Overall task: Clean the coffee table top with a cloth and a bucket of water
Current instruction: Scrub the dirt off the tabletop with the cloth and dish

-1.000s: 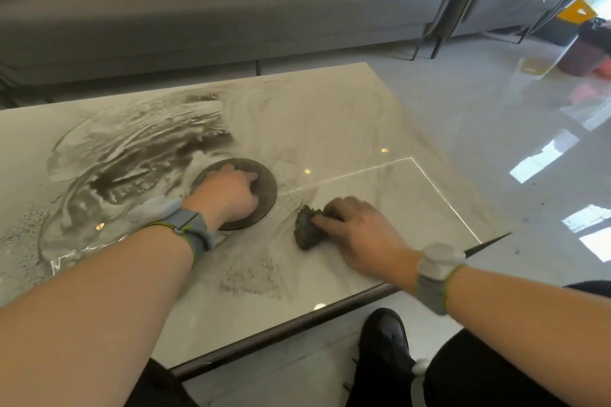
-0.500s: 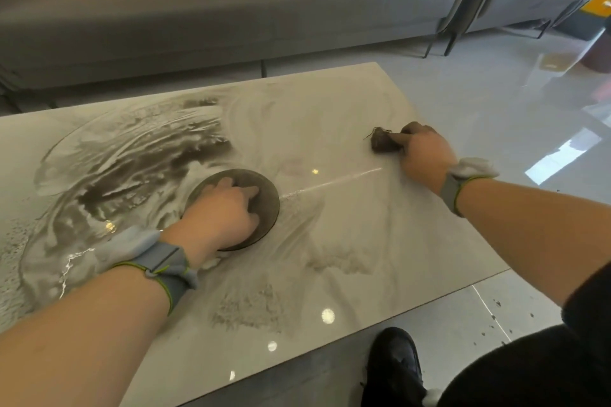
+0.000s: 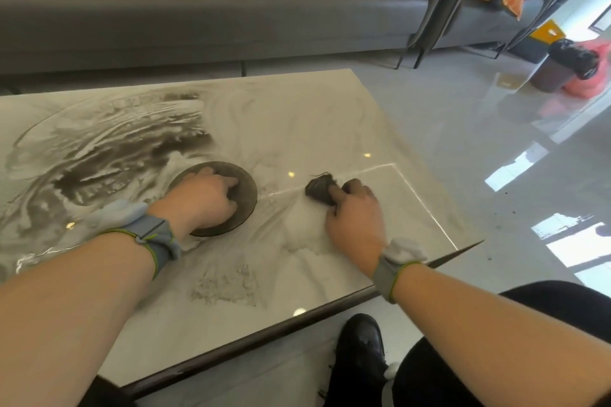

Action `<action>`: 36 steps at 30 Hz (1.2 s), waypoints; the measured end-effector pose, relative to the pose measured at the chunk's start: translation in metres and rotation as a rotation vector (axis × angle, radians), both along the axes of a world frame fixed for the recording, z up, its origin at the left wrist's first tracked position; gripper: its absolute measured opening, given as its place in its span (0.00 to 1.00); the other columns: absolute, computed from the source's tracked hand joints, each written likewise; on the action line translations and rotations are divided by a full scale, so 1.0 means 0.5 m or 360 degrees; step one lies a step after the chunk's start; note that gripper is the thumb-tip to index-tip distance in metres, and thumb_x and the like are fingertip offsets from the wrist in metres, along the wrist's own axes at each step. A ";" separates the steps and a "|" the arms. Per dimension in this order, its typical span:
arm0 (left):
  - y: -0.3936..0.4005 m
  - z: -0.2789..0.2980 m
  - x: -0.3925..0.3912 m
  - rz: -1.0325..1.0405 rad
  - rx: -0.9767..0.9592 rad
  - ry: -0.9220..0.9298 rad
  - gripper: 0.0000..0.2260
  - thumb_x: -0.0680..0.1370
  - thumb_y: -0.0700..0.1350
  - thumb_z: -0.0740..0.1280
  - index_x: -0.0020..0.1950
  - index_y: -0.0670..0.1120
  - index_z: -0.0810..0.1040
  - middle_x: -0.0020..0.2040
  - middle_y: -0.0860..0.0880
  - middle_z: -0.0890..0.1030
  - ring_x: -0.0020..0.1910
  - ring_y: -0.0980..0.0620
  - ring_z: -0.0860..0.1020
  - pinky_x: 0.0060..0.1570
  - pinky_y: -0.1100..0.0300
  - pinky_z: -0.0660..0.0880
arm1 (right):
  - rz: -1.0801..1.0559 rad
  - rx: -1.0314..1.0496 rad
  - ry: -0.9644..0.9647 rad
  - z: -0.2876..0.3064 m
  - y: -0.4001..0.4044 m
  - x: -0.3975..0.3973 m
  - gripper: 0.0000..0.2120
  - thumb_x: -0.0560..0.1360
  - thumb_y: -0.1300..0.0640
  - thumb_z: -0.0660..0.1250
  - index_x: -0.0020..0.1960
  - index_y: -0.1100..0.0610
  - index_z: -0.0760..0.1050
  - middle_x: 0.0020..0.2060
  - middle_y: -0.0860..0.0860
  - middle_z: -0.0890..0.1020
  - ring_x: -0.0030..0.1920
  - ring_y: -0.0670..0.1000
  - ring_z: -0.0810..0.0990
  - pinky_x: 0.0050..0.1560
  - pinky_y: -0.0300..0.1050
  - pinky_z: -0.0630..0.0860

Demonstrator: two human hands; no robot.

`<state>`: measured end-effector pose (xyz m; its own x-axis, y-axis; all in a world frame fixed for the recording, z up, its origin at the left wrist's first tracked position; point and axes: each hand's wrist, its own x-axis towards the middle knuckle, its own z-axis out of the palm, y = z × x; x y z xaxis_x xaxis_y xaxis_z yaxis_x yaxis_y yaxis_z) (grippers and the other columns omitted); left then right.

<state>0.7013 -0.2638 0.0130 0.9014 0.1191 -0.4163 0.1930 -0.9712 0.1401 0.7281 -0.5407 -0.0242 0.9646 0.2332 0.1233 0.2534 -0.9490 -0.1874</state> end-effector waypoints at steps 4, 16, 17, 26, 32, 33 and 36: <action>-0.003 0.012 -0.002 -0.0008 -0.0029 0.0001 0.27 0.77 0.55 0.60 0.77 0.58 0.64 0.73 0.43 0.66 0.72 0.42 0.67 0.70 0.52 0.66 | 0.0239 0.0158 0.0305 0.029 0.055 -0.014 0.20 0.73 0.58 0.59 0.62 0.51 0.79 0.52 0.55 0.77 0.53 0.59 0.76 0.53 0.51 0.77; 0.009 0.009 0.012 0.0007 -0.0040 -0.0068 0.25 0.77 0.54 0.60 0.75 0.60 0.67 0.74 0.43 0.66 0.72 0.40 0.67 0.71 0.50 0.65 | -0.0358 0.0762 0.0742 0.074 0.009 0.242 0.22 0.75 0.64 0.57 0.65 0.55 0.77 0.55 0.58 0.82 0.53 0.60 0.80 0.54 0.50 0.79; 0.009 0.008 0.011 0.0007 -0.0036 -0.0069 0.25 0.77 0.54 0.59 0.75 0.60 0.67 0.74 0.43 0.66 0.72 0.41 0.67 0.71 0.50 0.65 | -0.0356 0.0697 0.0660 0.071 0.003 0.240 0.21 0.76 0.62 0.57 0.66 0.55 0.76 0.55 0.58 0.82 0.54 0.60 0.80 0.53 0.49 0.79; 0.006 -0.004 0.019 0.0061 -0.0048 -0.0088 0.26 0.76 0.54 0.60 0.75 0.59 0.67 0.72 0.44 0.67 0.70 0.40 0.68 0.69 0.50 0.67 | 0.0361 -0.0082 -0.0113 0.014 -0.006 0.200 0.22 0.77 0.53 0.64 0.70 0.47 0.72 0.54 0.55 0.73 0.51 0.59 0.75 0.45 0.51 0.78; 0.002 -0.011 0.039 0.0103 -0.0038 -0.0136 0.26 0.76 0.54 0.60 0.75 0.60 0.67 0.69 0.46 0.68 0.69 0.40 0.68 0.67 0.48 0.69 | 0.0221 -0.0484 -0.0226 0.021 -0.006 0.317 0.15 0.78 0.53 0.61 0.64 0.47 0.75 0.54 0.54 0.72 0.52 0.58 0.74 0.50 0.51 0.73; 0.002 -0.013 0.044 0.0115 -0.0027 -0.0145 0.26 0.76 0.54 0.60 0.75 0.60 0.66 0.70 0.45 0.68 0.69 0.40 0.67 0.68 0.48 0.69 | 0.0089 -0.0572 -0.0222 0.022 -0.014 0.348 0.15 0.78 0.52 0.60 0.64 0.47 0.75 0.54 0.54 0.72 0.53 0.57 0.74 0.52 0.52 0.72; -0.001 -0.016 0.054 0.0150 -0.0004 -0.0180 0.25 0.76 0.53 0.60 0.75 0.60 0.66 0.72 0.46 0.67 0.70 0.41 0.66 0.67 0.49 0.70 | -0.0166 -0.0790 -0.0193 0.019 -0.048 0.431 0.17 0.77 0.53 0.59 0.63 0.47 0.77 0.56 0.54 0.72 0.56 0.57 0.72 0.54 0.51 0.70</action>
<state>0.7286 -0.2643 0.0049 0.9275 0.2047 -0.3128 0.2663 -0.9490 0.1685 0.9437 -0.5646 -0.0147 0.9714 0.1956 0.1347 0.1448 -0.9374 0.3168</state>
